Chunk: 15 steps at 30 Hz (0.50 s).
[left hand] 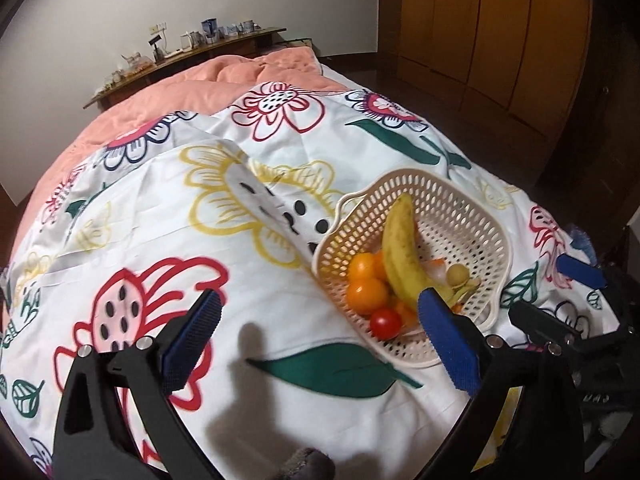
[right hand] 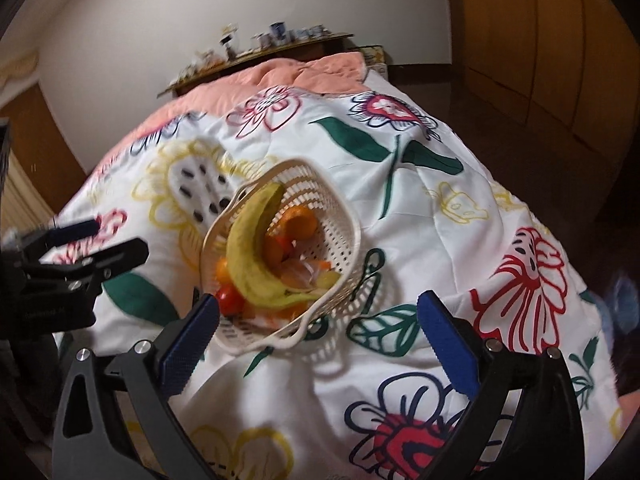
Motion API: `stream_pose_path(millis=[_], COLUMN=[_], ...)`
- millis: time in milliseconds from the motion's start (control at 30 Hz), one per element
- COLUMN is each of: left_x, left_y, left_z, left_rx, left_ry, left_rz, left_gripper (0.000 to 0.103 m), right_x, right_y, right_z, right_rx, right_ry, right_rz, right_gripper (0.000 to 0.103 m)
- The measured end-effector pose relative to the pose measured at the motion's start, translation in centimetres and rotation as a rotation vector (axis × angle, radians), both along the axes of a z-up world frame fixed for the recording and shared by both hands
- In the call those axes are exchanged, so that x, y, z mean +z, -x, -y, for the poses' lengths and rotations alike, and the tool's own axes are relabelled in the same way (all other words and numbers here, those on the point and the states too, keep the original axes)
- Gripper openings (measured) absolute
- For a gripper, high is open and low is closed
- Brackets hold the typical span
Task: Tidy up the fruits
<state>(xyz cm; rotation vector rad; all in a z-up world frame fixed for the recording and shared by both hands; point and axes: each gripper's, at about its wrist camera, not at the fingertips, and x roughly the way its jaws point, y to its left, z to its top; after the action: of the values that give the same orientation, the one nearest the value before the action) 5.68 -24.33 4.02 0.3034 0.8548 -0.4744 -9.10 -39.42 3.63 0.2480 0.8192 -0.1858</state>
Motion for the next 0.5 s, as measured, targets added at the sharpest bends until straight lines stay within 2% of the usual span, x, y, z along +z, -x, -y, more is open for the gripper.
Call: stream_pose_path(millis=[200, 500], left_x=[-0.3, 0.2], left_y=[0.9, 3.1], left_z=[-1.2, -2.5], left_rx=[0.039, 0.045], left_ry=[-0.051, -0.083], left_rz=[0.037, 0.127], left_gripper=[0.1, 0.1], right_x=[0.2, 1.1], right_y=[0.3, 0.7], right_z=[-2.6, -4.4], right_rx=[0.065, 0.069], right_ry=[0.031, 0.064], right_rz=[-0.031, -0.044], right_gripper=[0.098, 0.098])
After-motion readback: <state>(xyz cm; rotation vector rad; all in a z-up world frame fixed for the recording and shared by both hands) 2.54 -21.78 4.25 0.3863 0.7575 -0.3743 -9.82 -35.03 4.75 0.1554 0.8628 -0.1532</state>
